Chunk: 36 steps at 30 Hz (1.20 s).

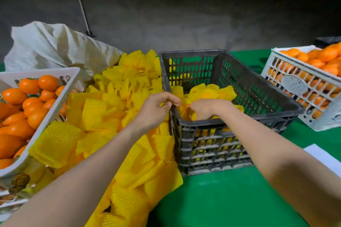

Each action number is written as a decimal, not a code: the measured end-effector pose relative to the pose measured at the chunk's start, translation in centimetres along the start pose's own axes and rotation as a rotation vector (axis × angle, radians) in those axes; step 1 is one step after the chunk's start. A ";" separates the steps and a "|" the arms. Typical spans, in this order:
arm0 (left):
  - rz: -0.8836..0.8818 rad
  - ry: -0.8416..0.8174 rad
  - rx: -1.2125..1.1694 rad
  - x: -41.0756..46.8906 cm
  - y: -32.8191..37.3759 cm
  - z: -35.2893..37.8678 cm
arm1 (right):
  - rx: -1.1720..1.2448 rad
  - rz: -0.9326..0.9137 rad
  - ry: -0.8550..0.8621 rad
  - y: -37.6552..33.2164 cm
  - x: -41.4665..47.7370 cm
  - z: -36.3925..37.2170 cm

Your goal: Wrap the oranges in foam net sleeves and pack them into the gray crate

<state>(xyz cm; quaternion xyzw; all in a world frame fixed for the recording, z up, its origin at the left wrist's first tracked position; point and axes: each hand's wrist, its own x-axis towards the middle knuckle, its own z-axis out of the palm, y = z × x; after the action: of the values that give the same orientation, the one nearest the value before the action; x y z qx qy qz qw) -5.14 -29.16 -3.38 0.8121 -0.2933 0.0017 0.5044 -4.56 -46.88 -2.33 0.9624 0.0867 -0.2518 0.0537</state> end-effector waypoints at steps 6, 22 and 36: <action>-0.014 0.031 -0.068 -0.6 0.1 -0.7 | 0.017 -0.001 -0.086 -0.4 -0.2 -0.1; -0.362 0.378 -0.225 -5.0 -5.0 -10.5 | 0.273 -0.324 0.549 -16.7 2.1 1.1; -0.494 0.174 -0.298 -11.9 -6.7 -14.9 | 1.170 -0.400 0.571 -19.4 4.0 0.2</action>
<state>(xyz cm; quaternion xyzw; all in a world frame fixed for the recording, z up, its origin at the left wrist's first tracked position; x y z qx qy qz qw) -7.43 -9.17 -5.05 0.7726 -0.0397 -0.0948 0.6266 -4.98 -27.38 -5.59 0.8271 0.1233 0.0014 -0.5484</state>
